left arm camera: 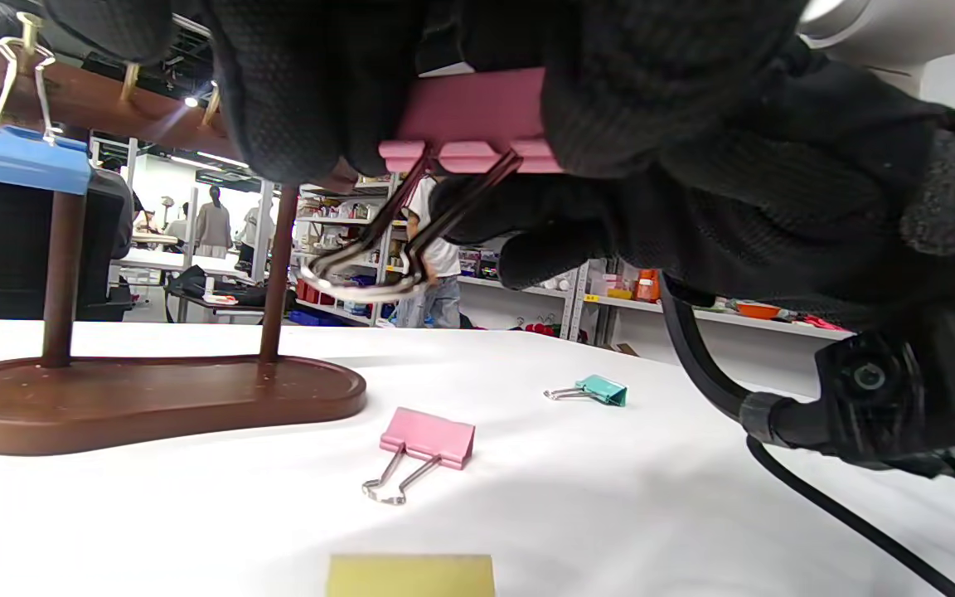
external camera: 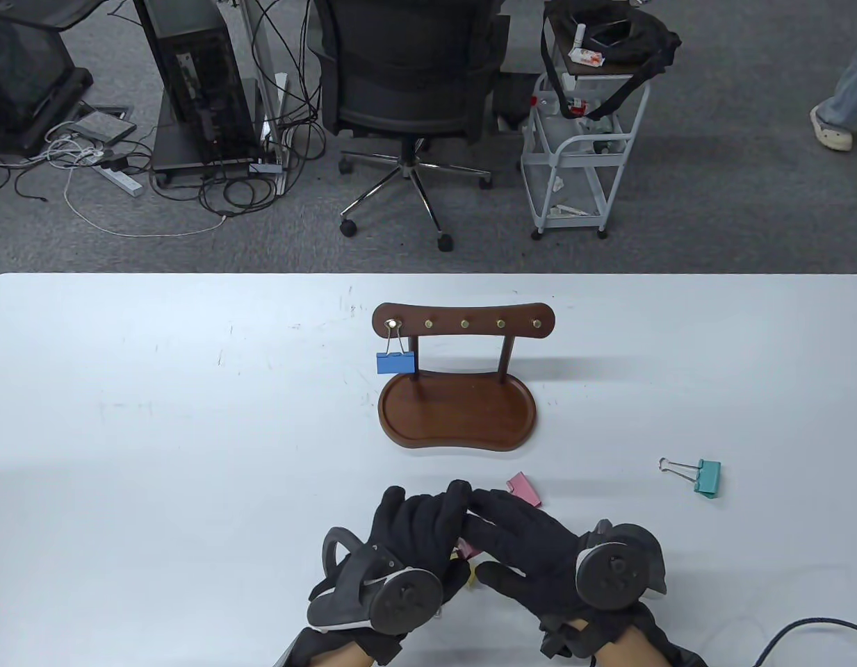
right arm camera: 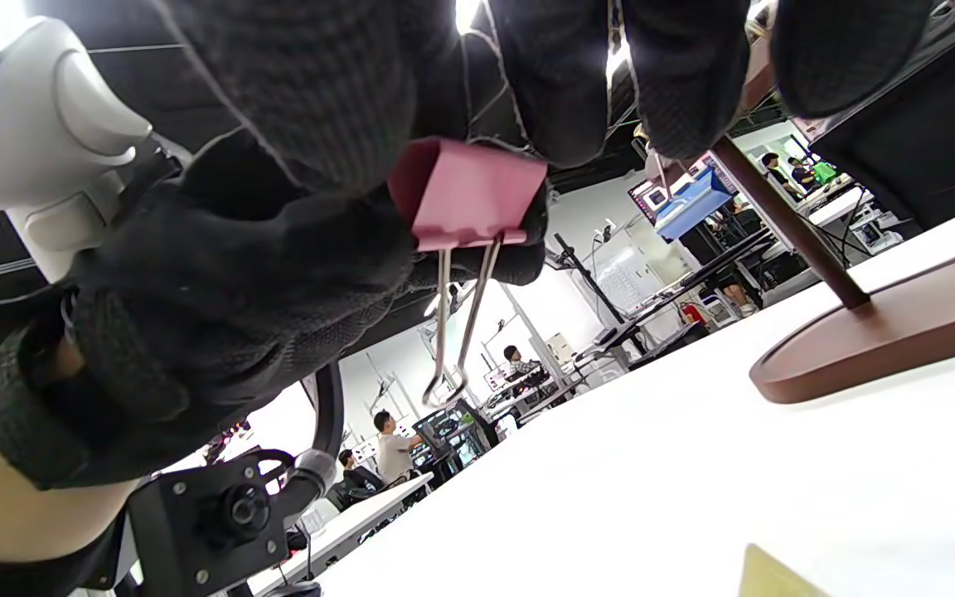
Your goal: Hook binder clip onto key rack
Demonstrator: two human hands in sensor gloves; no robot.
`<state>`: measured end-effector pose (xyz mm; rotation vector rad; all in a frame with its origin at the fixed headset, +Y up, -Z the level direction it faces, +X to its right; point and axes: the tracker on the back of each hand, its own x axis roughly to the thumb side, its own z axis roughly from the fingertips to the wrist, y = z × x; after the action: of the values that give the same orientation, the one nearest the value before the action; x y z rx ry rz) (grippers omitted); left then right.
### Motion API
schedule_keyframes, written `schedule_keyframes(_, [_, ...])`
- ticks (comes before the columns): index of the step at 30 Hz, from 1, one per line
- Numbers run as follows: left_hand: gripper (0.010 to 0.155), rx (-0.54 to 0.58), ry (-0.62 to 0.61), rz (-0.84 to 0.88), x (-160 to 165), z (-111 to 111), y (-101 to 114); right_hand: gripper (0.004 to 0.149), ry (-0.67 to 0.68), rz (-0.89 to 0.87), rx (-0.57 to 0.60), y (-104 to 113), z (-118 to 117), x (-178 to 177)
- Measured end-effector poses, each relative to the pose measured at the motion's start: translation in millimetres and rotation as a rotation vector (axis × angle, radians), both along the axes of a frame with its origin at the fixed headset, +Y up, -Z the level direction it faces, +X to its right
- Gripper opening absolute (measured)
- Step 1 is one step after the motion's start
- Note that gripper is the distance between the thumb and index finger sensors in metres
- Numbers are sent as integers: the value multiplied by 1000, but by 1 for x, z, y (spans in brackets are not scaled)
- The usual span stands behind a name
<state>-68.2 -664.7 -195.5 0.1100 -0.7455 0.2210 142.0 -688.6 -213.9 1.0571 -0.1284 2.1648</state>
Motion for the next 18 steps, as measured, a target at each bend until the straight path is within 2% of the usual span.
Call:
schedule_keyframes(8, [99,-2,-22,-6,2,1,2,62,8,2,13,-1,-2,-2])
schedule_keyframes(18, [100,48,-18,3,4,6,8,63,7,18,145,10,3,-6])
